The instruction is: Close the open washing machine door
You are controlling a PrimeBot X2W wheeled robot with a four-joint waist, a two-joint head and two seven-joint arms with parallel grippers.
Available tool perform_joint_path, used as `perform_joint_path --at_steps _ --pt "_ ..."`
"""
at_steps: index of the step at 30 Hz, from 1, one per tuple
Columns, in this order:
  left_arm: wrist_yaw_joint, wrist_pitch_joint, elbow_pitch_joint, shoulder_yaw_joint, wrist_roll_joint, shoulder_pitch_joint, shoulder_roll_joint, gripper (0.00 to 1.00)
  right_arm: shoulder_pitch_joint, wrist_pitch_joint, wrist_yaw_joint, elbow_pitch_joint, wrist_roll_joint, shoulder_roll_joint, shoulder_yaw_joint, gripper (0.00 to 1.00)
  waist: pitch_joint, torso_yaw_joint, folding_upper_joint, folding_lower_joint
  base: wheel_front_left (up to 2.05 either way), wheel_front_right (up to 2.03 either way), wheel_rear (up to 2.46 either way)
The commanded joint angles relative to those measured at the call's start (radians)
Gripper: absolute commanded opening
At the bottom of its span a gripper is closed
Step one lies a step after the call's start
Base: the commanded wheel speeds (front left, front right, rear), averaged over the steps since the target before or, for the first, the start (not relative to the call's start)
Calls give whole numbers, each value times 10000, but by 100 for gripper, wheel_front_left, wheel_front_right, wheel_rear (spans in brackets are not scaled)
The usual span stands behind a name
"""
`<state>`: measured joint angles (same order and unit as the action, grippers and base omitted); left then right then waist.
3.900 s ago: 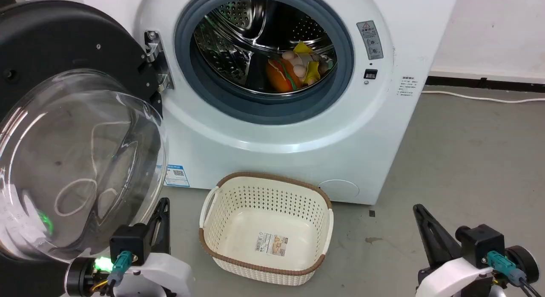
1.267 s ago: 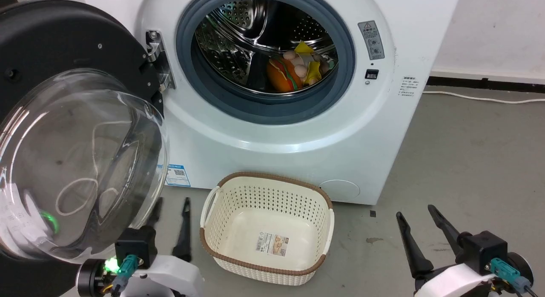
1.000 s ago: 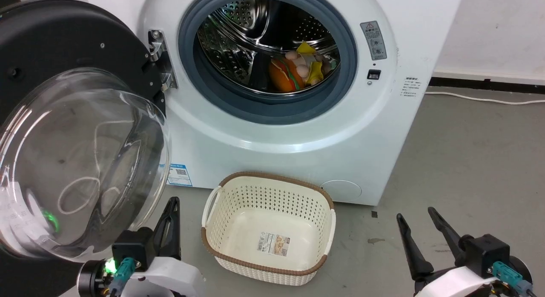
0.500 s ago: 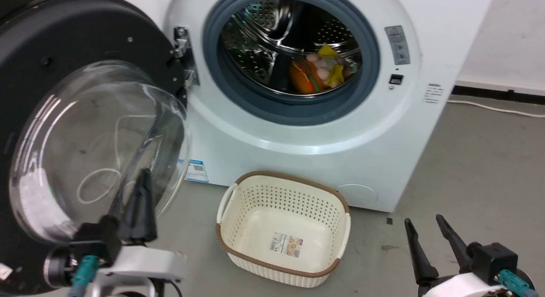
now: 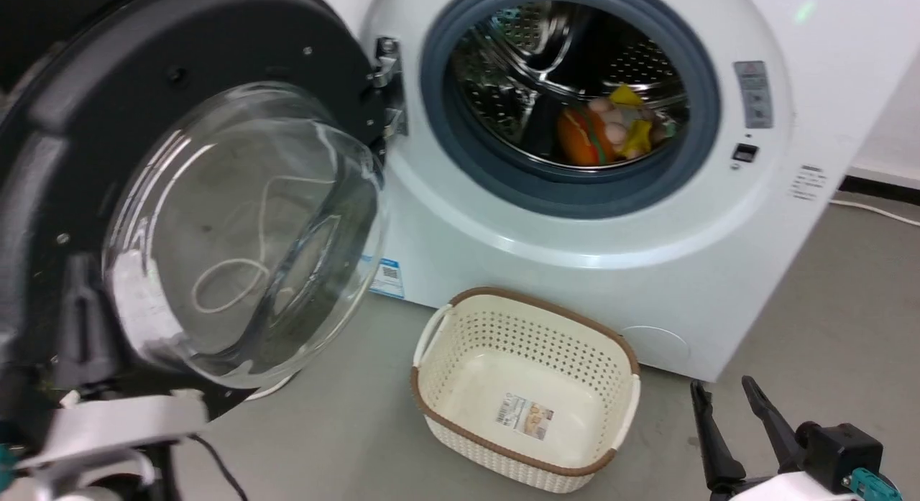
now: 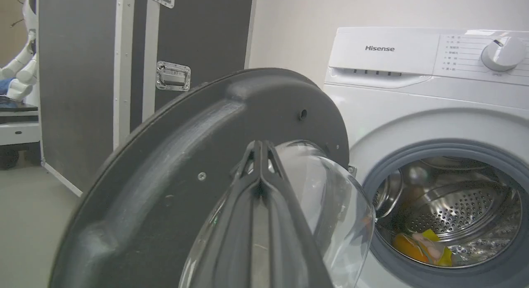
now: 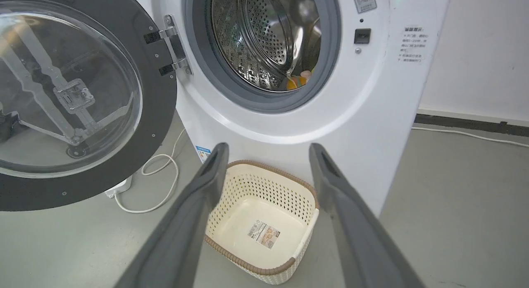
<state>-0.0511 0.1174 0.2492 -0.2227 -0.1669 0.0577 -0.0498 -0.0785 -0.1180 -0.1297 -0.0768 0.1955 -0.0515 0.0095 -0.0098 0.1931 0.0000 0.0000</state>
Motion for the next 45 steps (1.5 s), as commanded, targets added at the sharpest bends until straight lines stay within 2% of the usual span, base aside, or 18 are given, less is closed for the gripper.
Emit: perform_joint_path --at_steps 1,9,13,17,21,28,34,39,45 --pt "-48 101 127 -265 -101 218 -6 0 -154 -98 -6 -47 99 6 -8 100 46 173 0 0 0 0 0" --pt "-75 268 -195 -2031 -444 917 -122 0 -121 -265 -6 -96 163 7 -123 100 349 621 0 0 0 0 0" --pt "-161 331 -689 -2545 -598 1245 -329 0 -98 -328 -6 -101 157 7 -190 100 516 730 0 0 0 0 0" --pt "-319 135 -1656 -2982 -759 1559 -790 0 -19 -372 -7 -63 78 8 -232 100 855 777 0 0 0 0 0" --pt "-294 -421 -2512 -3220 -843 1704 -1447 0 86 -328 -7 108 -42 8 -353 100 1288 752 0 0 0 0 0" --pt "255 -1615 -3415 -3108 -927 1657 -2472 0 104 -232 -7 405 -108 9 -526 100 1831 794 0 0 0 0 0" --pt "984 -2737 -3851 -2775 -1363 1629 -2910 0 40 -228 -8 511 -17 10 -598 100 1984 977 0 0 0 0 0" --pt "1442 -3621 -3791 -2216 -2171 1530 -3179 0 20 -310 -8 432 127 10 -687 100 1866 1262 0 0 0 0 0" --pt "1582 -4486 -3197 -862 -3814 1000 -3919 0 18 -514 -8 199 374 11 -705 100 1607 1564 0 0 0 0 0"
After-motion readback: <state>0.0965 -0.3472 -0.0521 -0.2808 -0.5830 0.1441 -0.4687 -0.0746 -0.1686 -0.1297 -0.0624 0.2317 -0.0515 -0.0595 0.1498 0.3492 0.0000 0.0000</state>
